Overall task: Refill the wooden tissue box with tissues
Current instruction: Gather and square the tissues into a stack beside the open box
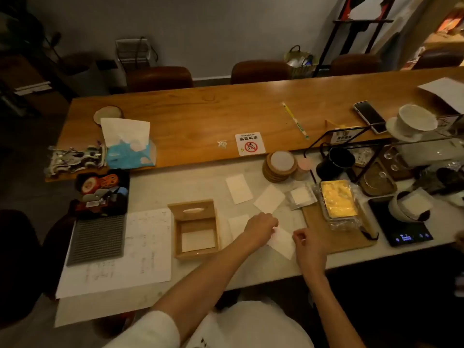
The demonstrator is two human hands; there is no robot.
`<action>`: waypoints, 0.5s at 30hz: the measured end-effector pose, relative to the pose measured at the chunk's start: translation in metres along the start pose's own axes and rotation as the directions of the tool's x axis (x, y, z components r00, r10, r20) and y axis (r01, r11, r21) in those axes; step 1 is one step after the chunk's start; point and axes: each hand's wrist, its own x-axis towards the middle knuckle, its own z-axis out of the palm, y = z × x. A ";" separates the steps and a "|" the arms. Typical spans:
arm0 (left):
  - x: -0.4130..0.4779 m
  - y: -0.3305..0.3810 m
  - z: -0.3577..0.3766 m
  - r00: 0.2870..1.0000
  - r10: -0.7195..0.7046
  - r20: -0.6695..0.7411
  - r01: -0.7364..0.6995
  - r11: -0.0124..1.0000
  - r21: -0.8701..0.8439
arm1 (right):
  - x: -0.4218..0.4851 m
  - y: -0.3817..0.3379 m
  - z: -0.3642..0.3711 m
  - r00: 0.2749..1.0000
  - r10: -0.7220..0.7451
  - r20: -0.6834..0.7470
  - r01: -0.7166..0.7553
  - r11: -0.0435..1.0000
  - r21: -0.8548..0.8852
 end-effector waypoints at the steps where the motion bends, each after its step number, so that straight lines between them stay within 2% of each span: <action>1: 0.008 0.000 0.001 1.000 0.015 0.019 -0.016 0.998 0.065 | 0.005 0.003 0.002 0.999 -0.014 0.034 0.015 1.000 -0.015; 4: 0.019 0.000 0.001 0.999 0.043 0.021 -0.046 0.985 0.165 | 0.015 0.011 0.007 0.988 -0.049 0.143 0.065 0.992 -0.106; 6: 0.022 0.000 0.008 0.998 0.058 0.009 -0.059 0.974 0.219 | 0.019 0.016 0.010 0.984 -0.066 0.164 0.090 0.986 -0.142; 11: 0.026 0.007 0.015 0.999 0.037 -0.013 -0.032 0.960 0.279 | 0.032 0.020 0.016 0.974 -0.033 0.225 0.073 0.982 -0.173; 15: 0.027 0.018 0.016 0.999 0.000 -0.043 0.012 0.958 0.285 | 0.042 0.029 0.017 0.948 -0.088 0.306 0.138 0.979 -0.147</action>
